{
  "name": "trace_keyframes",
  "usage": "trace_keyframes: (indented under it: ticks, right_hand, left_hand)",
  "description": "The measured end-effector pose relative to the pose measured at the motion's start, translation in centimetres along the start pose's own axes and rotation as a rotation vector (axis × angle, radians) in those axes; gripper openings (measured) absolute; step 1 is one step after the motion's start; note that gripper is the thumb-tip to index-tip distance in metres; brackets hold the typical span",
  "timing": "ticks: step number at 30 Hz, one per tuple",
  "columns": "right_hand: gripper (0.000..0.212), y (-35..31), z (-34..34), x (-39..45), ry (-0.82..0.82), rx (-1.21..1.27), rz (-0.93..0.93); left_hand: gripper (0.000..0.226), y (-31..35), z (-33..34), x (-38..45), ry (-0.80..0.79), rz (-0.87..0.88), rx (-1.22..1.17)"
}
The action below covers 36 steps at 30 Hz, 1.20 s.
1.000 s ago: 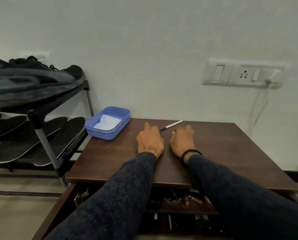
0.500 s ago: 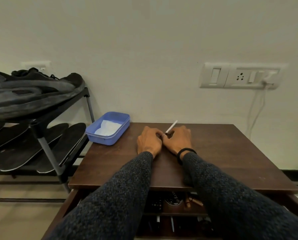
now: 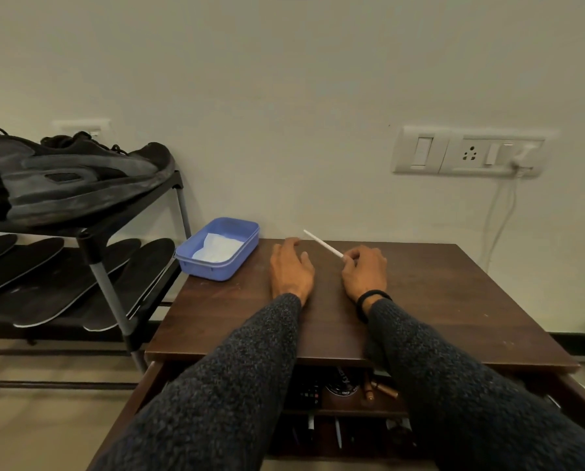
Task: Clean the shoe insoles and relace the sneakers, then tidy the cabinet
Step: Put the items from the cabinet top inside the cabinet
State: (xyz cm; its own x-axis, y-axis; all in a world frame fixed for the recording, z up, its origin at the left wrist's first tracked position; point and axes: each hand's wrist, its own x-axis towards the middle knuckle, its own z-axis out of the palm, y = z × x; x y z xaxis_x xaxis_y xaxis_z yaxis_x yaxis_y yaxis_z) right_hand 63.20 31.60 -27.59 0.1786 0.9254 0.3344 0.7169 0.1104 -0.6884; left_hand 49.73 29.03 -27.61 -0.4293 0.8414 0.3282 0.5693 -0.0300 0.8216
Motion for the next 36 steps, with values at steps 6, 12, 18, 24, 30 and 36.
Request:
trace_keyframes:
  ticks: [6, 12, 18, 24, 30, 36]
  right_hand:
    - [0.014, 0.5, -2.3, -3.1, -0.013, 0.235, 0.000]
    - [0.005, -0.1, -5.6, -8.8, -0.139, 0.287, -0.220]
    - [0.007, -0.2, -7.3, -15.2, -0.170, 0.212, -0.655]
    - [0.017, 4.6, -6.1, -21.0, -0.177, 0.041, -1.115]
    - [0.019, 13.9, 0.1, -25.4, -0.573, -0.128, -1.045]
    - [0.018, 17.7, 7.1, -26.7, -0.666, -0.197, -0.536]
  left_hand:
    - [0.030, 0.5, -1.1, -0.8, 0.081, -0.003, -0.288]
    - [0.025, 1.3, -7.2, -6.8, 0.031, -0.076, -0.626]
    - [0.017, -0.6, -14.8, -14.2, 0.050, -0.178, -0.750]
    - [0.022, -5.6, -17.3, -23.4, 0.025, -0.377, -0.756]
    - [0.026, -14.1, -11.6, -28.3, 0.037, -0.763, -0.829]
    - [0.019, -21.6, -4.4, -27.4, 0.027, -0.872, -0.654]
